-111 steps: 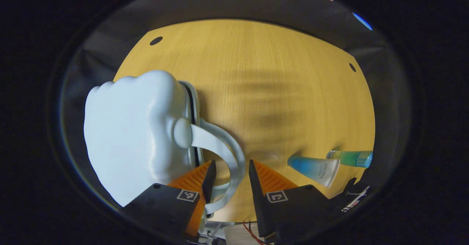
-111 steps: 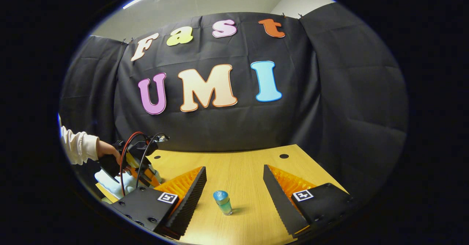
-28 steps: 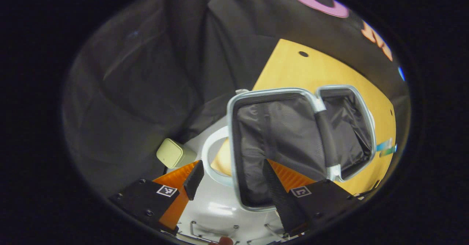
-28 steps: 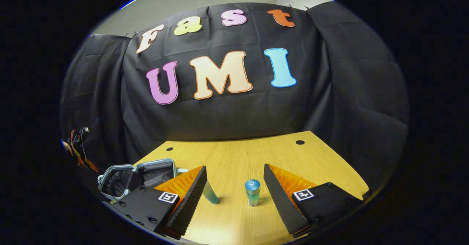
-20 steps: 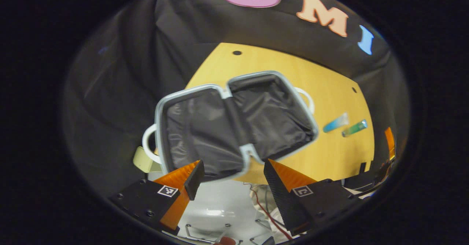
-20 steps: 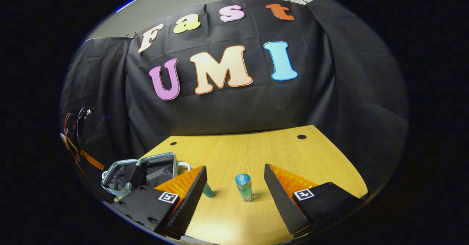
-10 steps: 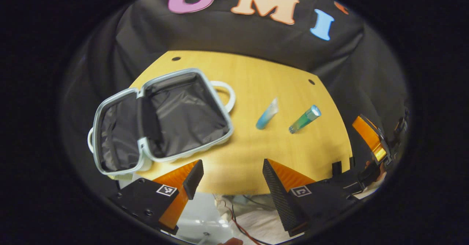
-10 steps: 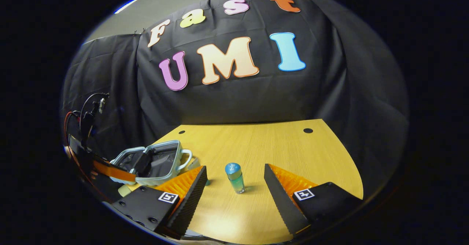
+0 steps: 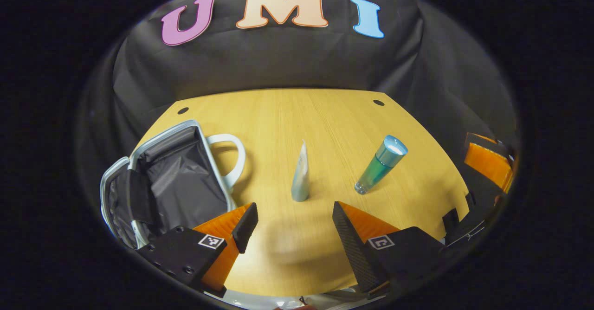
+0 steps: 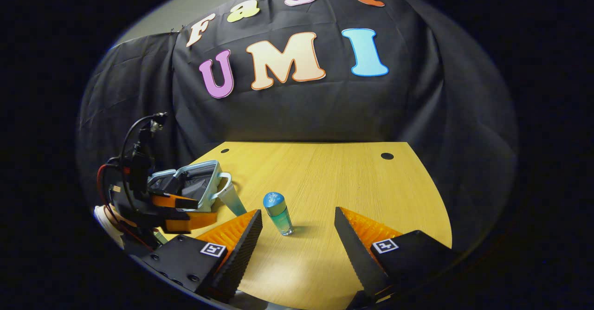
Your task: First open the suitcase, pack the skin care products into it, and then close the suitcase.
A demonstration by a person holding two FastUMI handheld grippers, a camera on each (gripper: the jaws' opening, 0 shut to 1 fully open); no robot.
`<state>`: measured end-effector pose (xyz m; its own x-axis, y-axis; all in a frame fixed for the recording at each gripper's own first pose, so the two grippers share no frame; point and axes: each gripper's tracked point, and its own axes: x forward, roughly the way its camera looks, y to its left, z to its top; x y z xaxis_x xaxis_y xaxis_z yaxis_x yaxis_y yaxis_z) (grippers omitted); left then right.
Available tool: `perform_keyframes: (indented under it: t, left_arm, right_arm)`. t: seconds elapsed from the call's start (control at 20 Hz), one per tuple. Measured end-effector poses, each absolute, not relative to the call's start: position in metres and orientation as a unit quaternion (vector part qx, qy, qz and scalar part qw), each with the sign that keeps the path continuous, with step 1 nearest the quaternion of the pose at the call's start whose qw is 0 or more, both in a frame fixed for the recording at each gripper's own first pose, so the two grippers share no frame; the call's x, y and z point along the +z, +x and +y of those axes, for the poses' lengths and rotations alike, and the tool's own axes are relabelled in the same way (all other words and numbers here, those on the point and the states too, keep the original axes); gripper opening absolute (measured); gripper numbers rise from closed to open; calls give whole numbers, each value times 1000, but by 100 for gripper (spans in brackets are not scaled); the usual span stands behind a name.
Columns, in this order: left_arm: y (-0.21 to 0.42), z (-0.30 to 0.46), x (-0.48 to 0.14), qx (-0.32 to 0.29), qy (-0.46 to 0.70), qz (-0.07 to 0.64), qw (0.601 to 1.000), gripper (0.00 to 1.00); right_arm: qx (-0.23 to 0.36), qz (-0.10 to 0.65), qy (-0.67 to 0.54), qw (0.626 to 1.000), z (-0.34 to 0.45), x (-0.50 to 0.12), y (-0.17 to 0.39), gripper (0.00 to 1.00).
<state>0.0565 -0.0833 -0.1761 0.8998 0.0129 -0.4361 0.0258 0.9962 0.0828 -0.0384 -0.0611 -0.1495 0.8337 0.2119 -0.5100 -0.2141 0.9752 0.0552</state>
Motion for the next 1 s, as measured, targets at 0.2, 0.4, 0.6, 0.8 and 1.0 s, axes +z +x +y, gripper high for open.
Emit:
perform_keyframes:
  t: [0.2, 0.4, 0.6, 0.8, 1.0]
  left_arm:
    - [88, -85, -182, 8, 53, 215, 975, 98]
    - [114, -89, -193, 13, 37, 213, 976, 95]
    - [129, -90, -211, 14, 25, 218, 976, 69]
    - [136, -83, -228, 17, 19, 238, 971, 60]
    - [137, -80, -231, 17, -5, 247, 969, 36]
  right_arm:
    - [108, 291, 6, 950, -63, -177, -44, 98]
    - [105, 300, 0, 948, -65, -192, -40, 98]
    - [102, 294, -23, 950, -74, -199, -21, 98]
    - [112, 306, -35, 945, -69, -215, -10, 98]
    - [142, 315, -69, 936, -50, -235, -8, 98]
